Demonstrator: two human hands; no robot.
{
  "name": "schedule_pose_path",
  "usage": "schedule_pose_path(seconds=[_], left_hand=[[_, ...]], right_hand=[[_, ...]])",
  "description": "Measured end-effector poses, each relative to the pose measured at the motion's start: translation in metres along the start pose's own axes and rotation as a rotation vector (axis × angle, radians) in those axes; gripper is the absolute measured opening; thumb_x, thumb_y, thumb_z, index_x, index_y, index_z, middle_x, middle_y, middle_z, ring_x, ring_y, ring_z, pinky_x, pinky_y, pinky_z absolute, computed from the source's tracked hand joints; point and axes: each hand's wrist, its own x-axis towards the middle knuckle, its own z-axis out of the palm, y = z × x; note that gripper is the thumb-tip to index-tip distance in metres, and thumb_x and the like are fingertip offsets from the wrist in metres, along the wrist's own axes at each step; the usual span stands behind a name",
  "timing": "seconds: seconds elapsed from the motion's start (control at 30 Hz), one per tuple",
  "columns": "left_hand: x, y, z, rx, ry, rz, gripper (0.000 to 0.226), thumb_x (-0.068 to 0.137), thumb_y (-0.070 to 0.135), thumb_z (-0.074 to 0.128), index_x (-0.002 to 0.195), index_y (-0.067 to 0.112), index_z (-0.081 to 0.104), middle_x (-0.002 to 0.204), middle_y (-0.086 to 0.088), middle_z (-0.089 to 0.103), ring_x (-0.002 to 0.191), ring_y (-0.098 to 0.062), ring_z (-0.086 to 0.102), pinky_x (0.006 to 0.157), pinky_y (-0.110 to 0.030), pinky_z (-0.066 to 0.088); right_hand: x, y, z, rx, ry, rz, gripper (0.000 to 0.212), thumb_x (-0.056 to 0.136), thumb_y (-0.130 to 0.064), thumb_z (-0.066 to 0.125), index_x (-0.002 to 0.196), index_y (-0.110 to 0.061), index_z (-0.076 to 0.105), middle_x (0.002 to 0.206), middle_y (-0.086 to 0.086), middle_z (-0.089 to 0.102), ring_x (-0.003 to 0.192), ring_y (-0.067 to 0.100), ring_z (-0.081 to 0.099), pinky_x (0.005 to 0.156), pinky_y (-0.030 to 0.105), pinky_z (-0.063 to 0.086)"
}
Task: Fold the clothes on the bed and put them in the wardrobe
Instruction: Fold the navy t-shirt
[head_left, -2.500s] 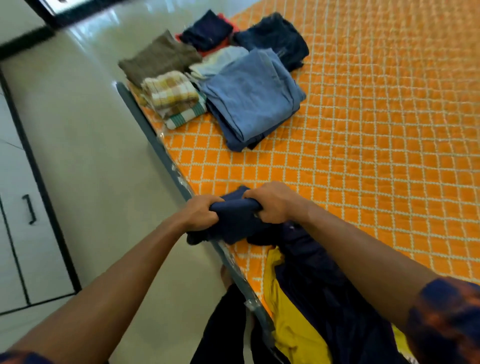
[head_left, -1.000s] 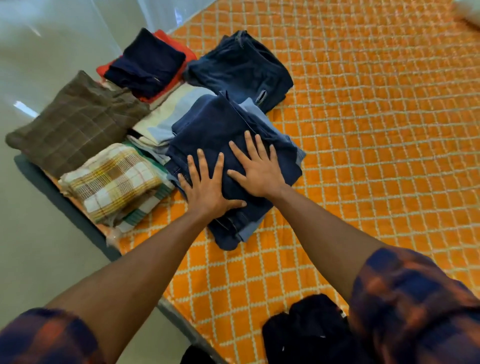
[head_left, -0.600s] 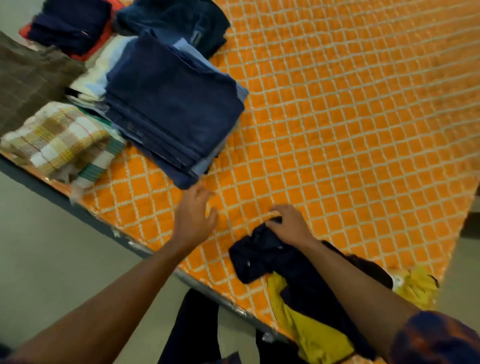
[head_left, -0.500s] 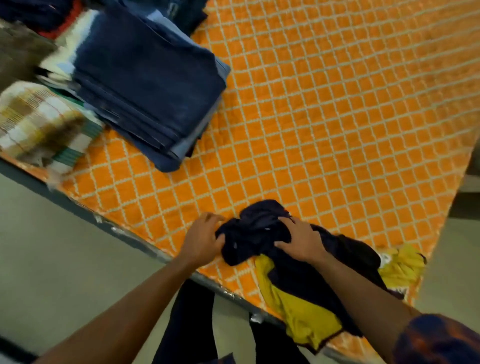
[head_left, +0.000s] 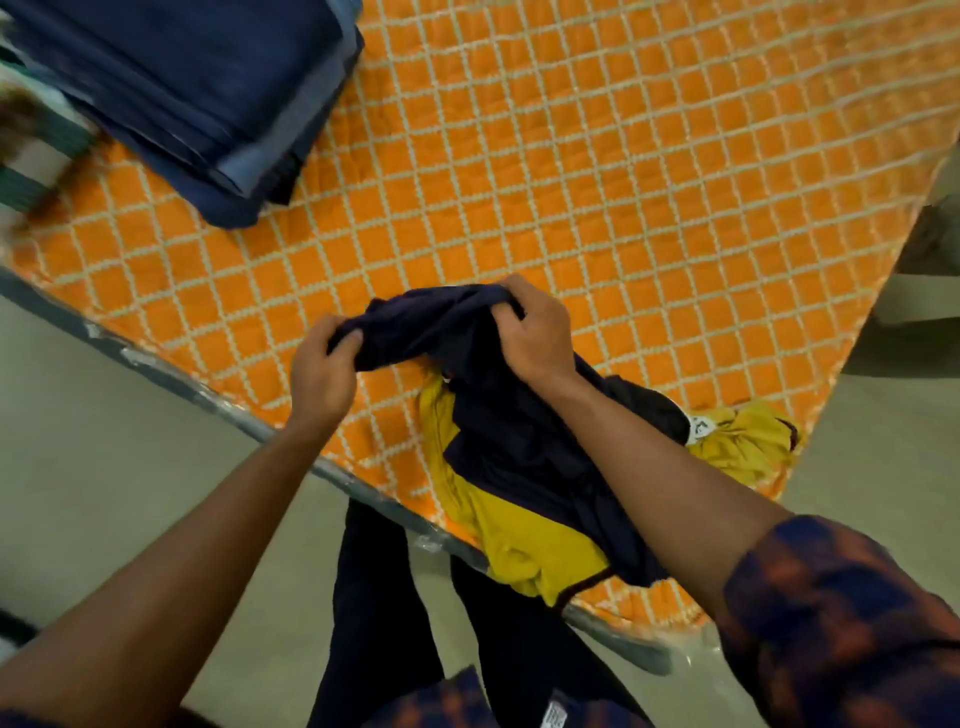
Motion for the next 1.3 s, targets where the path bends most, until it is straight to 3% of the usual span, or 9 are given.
schedule_pose_path(seconds=[0.13,0.43,0.57,0.7,0.8,0.93,1.1,1.2,1.3], left_hand=[[-0.029,0.058,-0.051,-0.050,0.135,0.239,0.013,0.105,0.013,0.048,0.099,0.020,0.057,0.086,0.008,0.057,0.075,0.002,0.052,0.068,-0.015,0.041],[-0.063,0.134,-0.136,-0.215,0.464,0.254,0.026,0.103,0.013,0.046,0.090,0.035,0.052,0.088,0.012,0.054,0.077,0.004,0.050,0.073,-0.016,0.040],[-0.063,0.107,-0.141,-0.278,0.552,-0.015,0.020,0.105,0.017,0.041,0.093,0.030,0.051,0.088,0.010,0.055,0.084,-0.012,0.052,0.068,-0.021,0.042],[-0.086,0.062,-0.129,-0.975,0.342,-0.403,0.035,0.109,0.024,0.033,0.099,0.022,0.066,0.092,-0.004,0.072,0.083,-0.023,0.069,0.068,-0.033,0.056],[-0.103,0.043,-0.130,-1.168,0.181,-0.485,0.056,0.107,0.027,0.027,0.096,0.005,0.078,0.100,-0.015,0.075,0.088,-0.028,0.074,0.071,-0.033,0.059],[-0.111,0.025,-0.136,-1.191,0.130,-0.470,0.046,0.100,0.019,0.027,0.098,0.000,0.069,0.098,-0.017,0.071,0.089,-0.031,0.070,0.084,-0.039,0.056],[-0.102,0.029,-0.148,-1.202,0.047,-0.338,0.042,0.086,0.015,0.032,0.047,0.013,0.048,0.061,-0.009,0.047,0.062,-0.024,0.050,0.065,-0.033,0.046],[-0.097,0.035,-0.152,-1.105,0.033,-0.306,0.016,0.074,0.022,0.045,0.060,0.013,0.045,0.057,-0.004,0.036,0.054,-0.018,0.041,0.055,-0.031,0.037],[-0.095,0.032,-0.158,-0.925,0.035,-0.346,0.017,0.071,0.028,0.051,0.068,0.012,0.047,0.061,-0.005,0.038,0.052,-0.016,0.040,0.055,-0.030,0.033]], right_hand=[[0.005,-0.052,-0.027,0.123,0.089,-0.152,0.016,0.101,-0.012,0.051,0.098,-0.018,0.066,0.079,-0.002,0.064,0.068,0.016,0.057,0.061,0.038,0.042],[-0.005,-0.163,-0.043,0.058,-0.012,-0.336,0.014,0.092,-0.017,0.062,0.084,-0.024,0.071,0.069,-0.013,0.064,0.066,0.008,0.059,0.058,0.029,0.042],[-0.062,-0.152,0.011,0.010,-0.450,-0.182,0.009,0.084,-0.023,0.070,0.093,-0.020,0.072,0.079,-0.011,0.067,0.073,0.006,0.061,0.069,0.028,0.045],[-0.136,-0.133,0.065,0.006,-1.174,-0.040,0.027,0.092,-0.009,0.068,0.118,-0.015,0.069,0.103,0.012,0.075,0.067,0.015,0.068,0.065,0.029,0.057],[-0.127,-0.112,0.088,-0.169,-0.907,-0.243,0.018,0.087,-0.019,0.069,0.101,-0.023,0.078,0.098,-0.005,0.078,0.088,0.010,0.071,0.087,0.034,0.057],[-0.080,-0.108,0.080,0.097,-0.421,0.021,0.030,0.084,-0.011,0.072,0.106,-0.032,0.069,0.100,-0.009,0.069,0.085,0.009,0.065,0.084,0.038,0.056],[-0.022,-0.120,0.075,-0.043,-0.633,-0.211,0.075,0.082,-0.010,0.074,0.149,-0.027,0.046,0.146,-0.003,0.050,0.134,0.017,0.048,0.108,0.033,0.043],[0.006,-0.126,0.087,-0.445,-0.734,-0.514,0.048,0.080,-0.018,0.072,0.126,-0.027,0.062,0.131,-0.002,0.061,0.124,0.023,0.052,0.102,0.041,0.046],[0.019,-0.132,0.089,-0.525,-0.755,-0.446,0.007,0.086,-0.017,0.064,0.093,-0.020,0.063,0.098,0.001,0.066,0.095,0.026,0.057,0.083,0.043,0.047]])
